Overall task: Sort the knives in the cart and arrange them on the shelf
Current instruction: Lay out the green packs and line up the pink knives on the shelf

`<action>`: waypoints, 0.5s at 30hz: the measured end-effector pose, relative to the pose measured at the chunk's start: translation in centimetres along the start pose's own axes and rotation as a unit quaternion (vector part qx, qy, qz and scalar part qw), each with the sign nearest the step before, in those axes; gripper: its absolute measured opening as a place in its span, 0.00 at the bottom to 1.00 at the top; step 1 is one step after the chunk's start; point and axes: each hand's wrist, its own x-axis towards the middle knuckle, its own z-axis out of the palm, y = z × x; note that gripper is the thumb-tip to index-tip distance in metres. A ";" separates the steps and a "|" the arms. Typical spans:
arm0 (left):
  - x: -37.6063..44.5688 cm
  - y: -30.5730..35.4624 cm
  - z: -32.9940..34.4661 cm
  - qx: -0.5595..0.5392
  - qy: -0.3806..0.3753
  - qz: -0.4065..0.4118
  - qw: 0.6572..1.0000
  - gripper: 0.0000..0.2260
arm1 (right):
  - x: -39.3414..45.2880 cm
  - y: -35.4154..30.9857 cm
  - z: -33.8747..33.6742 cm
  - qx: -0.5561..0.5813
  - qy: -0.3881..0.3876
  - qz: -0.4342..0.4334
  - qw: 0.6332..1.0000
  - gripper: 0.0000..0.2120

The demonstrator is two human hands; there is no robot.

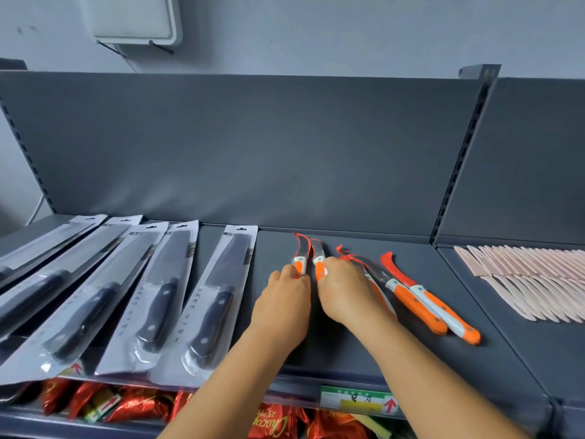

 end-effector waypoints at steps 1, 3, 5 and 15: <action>0.0 -0.1 0.1 -0.006 -0.003 0.004 1.000 0.17 | 0.0 -0.1 0.0 0.004 -0.002 0.004 1.000 0.12; 0.0 -0.1 0.1 -0.024 -0.005 0.018 1.000 0.19 | -0.1 0.0 0.0 0.006 -0.013 0.005 1.000 0.09; 0.1 0.0 0.3 -0.054 0.008 0.047 0.997 0.20 | -0.6 0.3 0.0 0.012 -0.024 0.001 1.000 0.09; 0.0 0.9 1.3 0.002 -0.020 0.148 0.989 0.15 | -3.7 6.4 -0.8 -0.077 -0.037 -0.040 0.996 0.22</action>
